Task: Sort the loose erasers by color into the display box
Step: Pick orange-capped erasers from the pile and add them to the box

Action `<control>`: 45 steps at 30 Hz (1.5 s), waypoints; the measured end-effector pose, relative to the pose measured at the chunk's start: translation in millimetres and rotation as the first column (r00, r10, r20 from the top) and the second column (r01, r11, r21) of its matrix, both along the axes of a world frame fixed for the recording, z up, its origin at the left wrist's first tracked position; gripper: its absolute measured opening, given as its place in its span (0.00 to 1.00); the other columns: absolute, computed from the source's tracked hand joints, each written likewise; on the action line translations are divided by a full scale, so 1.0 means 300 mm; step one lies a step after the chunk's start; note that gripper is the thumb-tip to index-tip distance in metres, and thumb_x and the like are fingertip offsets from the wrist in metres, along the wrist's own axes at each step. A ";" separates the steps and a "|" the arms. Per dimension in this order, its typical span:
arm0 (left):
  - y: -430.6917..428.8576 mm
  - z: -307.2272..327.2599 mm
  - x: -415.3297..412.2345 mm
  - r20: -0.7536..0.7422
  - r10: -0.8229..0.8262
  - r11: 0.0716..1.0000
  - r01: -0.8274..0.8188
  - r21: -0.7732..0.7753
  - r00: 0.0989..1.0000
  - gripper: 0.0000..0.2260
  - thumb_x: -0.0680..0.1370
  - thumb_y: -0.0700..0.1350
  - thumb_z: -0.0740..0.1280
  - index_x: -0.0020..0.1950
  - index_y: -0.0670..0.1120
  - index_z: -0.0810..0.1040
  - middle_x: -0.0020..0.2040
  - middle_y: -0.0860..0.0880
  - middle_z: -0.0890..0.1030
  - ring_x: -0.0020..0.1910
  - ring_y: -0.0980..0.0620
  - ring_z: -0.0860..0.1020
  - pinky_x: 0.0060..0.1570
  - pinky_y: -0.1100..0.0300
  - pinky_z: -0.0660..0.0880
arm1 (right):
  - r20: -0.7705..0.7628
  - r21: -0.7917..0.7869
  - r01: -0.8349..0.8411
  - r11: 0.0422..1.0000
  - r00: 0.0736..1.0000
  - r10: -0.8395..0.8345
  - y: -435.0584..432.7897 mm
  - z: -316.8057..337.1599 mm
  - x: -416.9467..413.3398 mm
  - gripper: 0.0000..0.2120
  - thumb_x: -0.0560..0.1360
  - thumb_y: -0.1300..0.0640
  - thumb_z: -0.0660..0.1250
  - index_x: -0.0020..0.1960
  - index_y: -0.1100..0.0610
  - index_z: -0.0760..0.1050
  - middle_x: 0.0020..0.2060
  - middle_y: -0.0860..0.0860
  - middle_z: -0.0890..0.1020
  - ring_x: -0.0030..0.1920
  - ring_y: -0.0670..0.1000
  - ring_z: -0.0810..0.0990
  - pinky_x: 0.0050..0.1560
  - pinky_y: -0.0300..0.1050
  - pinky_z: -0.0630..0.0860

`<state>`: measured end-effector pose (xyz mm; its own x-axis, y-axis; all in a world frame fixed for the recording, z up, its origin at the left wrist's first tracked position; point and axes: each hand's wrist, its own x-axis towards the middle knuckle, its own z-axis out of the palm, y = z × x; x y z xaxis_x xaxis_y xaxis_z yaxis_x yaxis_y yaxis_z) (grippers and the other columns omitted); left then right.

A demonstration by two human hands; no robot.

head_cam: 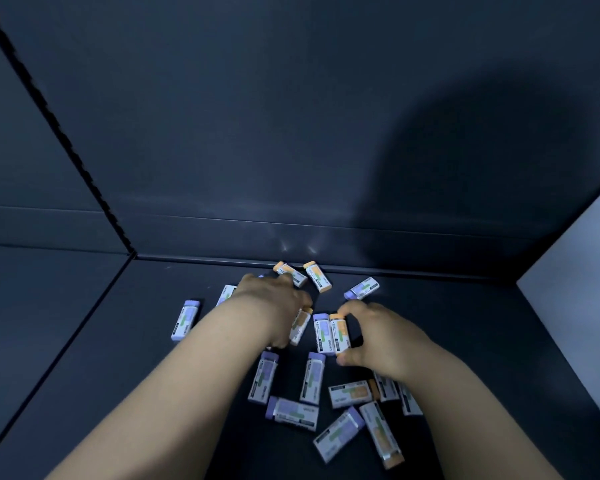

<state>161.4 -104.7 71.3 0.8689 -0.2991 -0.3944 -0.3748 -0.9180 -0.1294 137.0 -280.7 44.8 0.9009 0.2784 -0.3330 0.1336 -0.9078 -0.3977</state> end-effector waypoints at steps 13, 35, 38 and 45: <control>0.051 -0.011 -0.095 0.297 0.001 0.970 0.071 -0.233 0.955 0.28 0.71 0.53 0.67 0.69 0.56 0.61 0.64 0.55 0.70 0.61 0.51 0.72 0.58 0.56 0.67 | 0.030 -0.092 -0.002 0.996 1.000 0.005 -0.010 0.036 0.008 0.32 0.67 0.42 0.72 0.68 0.42 0.64 0.66 0.44 0.68 0.61 0.48 0.72 0.56 0.44 0.71; 0.258 -0.089 -0.442 0.502 0.261 0.912 -0.040 -0.407 0.825 0.27 0.56 0.48 0.75 0.54 0.49 0.74 0.29 0.55 0.77 0.25 0.51 0.75 0.27 0.63 0.69 | 0.299 0.145 -0.141 0.979 0.950 0.092 0.245 0.076 -0.265 0.32 0.69 0.43 0.70 0.67 0.34 0.56 0.47 0.39 0.67 0.53 0.43 0.74 0.49 0.39 0.71; 0.338 -0.077 -0.474 0.500 0.295 0.904 -0.068 -0.423 0.814 0.27 0.56 0.50 0.76 0.54 0.51 0.76 0.31 0.55 0.77 0.26 0.53 0.76 0.27 0.63 0.69 | 0.319 0.143 -0.155 0.978 0.942 0.102 0.340 0.077 -0.283 0.32 0.69 0.43 0.70 0.67 0.35 0.57 0.55 0.38 0.71 0.55 0.42 0.73 0.50 0.37 0.70; 0.612 -0.033 -0.532 0.522 0.335 0.869 -0.042 -0.494 0.784 0.29 0.56 0.52 0.78 0.55 0.50 0.76 0.31 0.57 0.76 0.25 0.55 0.75 0.25 0.65 0.65 | 0.296 0.186 -0.118 0.975 0.953 0.059 0.603 0.096 -0.348 0.30 0.71 0.43 0.69 0.65 0.34 0.55 0.57 0.38 0.73 0.57 0.41 0.73 0.54 0.39 0.71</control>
<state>1.7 78.9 61.3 0.9382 -0.1128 0.3271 -0.1750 -0.9702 0.1674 32.8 -99.8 73.5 0.9184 0.3957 0.0059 0.3450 -0.7933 -0.5016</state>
